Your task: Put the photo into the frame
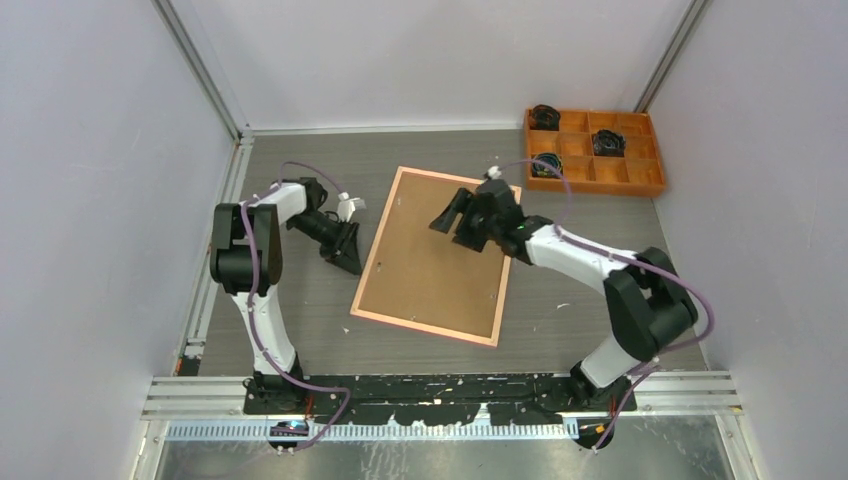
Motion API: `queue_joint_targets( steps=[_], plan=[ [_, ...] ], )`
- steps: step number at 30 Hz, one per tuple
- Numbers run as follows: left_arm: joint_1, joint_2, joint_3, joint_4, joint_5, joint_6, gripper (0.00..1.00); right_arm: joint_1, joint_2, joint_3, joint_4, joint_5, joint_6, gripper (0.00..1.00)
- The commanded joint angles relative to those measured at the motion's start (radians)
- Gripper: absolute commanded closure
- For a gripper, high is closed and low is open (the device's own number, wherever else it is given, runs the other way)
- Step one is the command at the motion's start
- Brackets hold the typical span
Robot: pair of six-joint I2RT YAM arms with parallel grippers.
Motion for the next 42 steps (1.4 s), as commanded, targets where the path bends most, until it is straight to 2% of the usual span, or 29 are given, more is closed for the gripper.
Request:
queue_joint_targets(
  steps=[1,9,17,25,42],
  plan=[
    [-0.010,0.008,0.020,0.054,0.035,-0.071,0.75,0.101,0.110,0.063,0.133,-0.062,0.053,0.28],
    [-0.020,0.044,0.022,0.050,0.039,-0.062,0.83,0.192,0.322,0.173,0.254,-0.143,0.117,0.30],
    [-0.020,0.058,0.012,0.062,0.015,-0.068,0.92,0.232,0.482,0.263,0.312,-0.189,0.162,0.34],
    [-0.020,0.063,0.011,0.063,0.012,-0.064,0.96,0.250,0.540,0.305,0.323,-0.226,0.192,0.35],
    [-0.020,0.067,0.007,0.069,0.008,-0.064,0.97,0.266,0.597,0.345,0.311,-0.256,0.223,0.36]
  ],
)
